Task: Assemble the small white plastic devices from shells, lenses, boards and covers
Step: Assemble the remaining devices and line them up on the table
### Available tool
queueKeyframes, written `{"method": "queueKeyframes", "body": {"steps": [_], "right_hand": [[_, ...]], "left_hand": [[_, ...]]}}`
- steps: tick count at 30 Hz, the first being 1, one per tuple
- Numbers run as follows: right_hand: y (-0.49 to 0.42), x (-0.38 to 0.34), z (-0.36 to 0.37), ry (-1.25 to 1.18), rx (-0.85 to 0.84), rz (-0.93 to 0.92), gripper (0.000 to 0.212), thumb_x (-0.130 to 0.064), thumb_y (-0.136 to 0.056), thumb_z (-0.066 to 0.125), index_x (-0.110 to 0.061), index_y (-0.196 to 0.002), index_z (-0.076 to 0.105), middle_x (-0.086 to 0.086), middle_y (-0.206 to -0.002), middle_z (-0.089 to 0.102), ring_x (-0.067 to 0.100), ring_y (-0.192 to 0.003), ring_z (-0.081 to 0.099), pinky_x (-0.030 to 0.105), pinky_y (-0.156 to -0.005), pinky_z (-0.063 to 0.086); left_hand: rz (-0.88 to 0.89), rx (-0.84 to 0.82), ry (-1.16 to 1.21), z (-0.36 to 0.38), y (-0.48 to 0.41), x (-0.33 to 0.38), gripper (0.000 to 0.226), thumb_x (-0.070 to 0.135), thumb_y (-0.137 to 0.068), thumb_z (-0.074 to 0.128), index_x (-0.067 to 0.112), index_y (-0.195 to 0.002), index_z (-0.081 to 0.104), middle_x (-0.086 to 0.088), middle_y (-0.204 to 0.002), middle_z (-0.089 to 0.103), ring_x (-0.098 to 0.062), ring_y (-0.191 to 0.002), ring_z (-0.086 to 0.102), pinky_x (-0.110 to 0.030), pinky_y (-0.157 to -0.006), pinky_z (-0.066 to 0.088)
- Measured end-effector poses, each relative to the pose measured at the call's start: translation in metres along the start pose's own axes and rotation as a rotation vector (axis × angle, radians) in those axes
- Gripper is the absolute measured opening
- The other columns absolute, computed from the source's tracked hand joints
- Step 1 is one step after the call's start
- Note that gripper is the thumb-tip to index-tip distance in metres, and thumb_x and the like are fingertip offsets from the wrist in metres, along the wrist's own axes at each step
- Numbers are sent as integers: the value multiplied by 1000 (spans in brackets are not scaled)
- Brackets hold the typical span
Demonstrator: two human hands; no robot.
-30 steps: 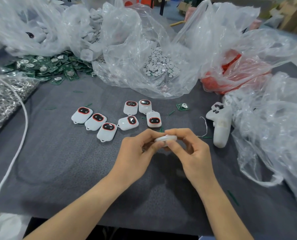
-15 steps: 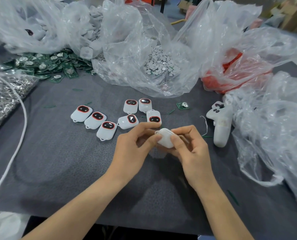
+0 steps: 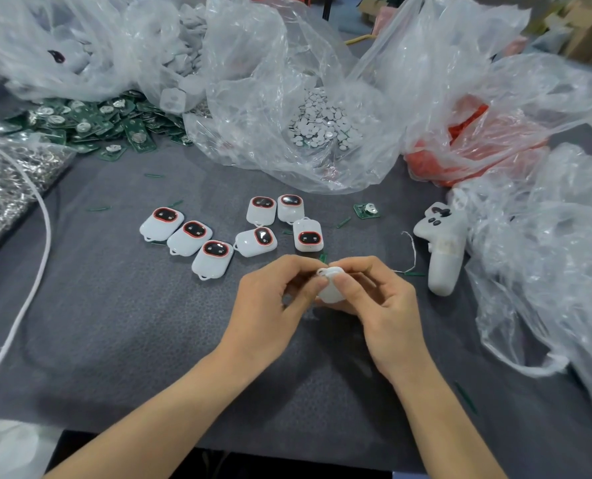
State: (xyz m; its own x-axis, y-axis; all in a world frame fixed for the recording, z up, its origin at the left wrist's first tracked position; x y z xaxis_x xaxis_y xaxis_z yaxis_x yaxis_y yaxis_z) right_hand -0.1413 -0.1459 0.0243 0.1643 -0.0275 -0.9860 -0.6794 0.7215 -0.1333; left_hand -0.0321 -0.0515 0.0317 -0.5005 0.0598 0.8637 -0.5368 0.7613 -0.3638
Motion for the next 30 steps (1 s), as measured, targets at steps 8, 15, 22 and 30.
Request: {"method": "queueKeyframes", "body": {"steps": [8, 15, 22, 30], "right_hand": [[1, 2, 1, 72, -13, -21, 7, -10, -86, 61, -7, -91, 64, 4, -83, 73, 15, -82, 69, 25, -73, 55], [-2, 4, 2, 118, 16, -53, 5, -10, -89, 64, -11, -92, 67, 10, -90, 71, 29, -91, 68, 35, -78, 56], [-1, 3, -1, 58, 62, -51, 17, -14, -83, 65, -26, -94, 72, 5, -96, 72, 22, -92, 69, 34, -83, 56], [0, 2, 2, 169, 51, -90, 18, 1, -85, 64, -11, -98, 68, 5, -92, 72, 20, -87, 70, 36, -79, 57]], "left_hand": [[132, -28, -183, 7, 0, 4, 10, 8, -82, 74, 5, -85, 64, -2, -81, 57, -10, -66, 53, -23, -61, 45], [74, -5, -97, 5, -2, 1, 11, 9, -84, 71, 8, -81, 61, 0, -76, 58, -12, -66, 59, -26, -60, 48], [-111, -3, 213, 2, -2, -7, 23, 7, -90, 62, 27, -101, 60, 5, -92, 69, -15, -80, 69, -40, -70, 58], [-32, -42, 70, 3, -4, -3, 6, 21, -88, 59, 17, -90, 63, 4, -81, 66, -13, -69, 62, -35, -63, 51]]}}
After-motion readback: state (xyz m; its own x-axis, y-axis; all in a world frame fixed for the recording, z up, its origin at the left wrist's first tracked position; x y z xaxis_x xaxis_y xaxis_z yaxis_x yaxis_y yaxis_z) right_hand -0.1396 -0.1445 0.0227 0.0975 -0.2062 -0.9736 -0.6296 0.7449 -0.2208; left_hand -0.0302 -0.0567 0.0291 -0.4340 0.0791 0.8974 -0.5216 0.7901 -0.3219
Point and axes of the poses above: each hand's wrist, its own y-axis away from the middle knuckle, its own z-axis out of the palm, x = y × z, the point moved 4 cm from there along -y, towards the middle knuckle
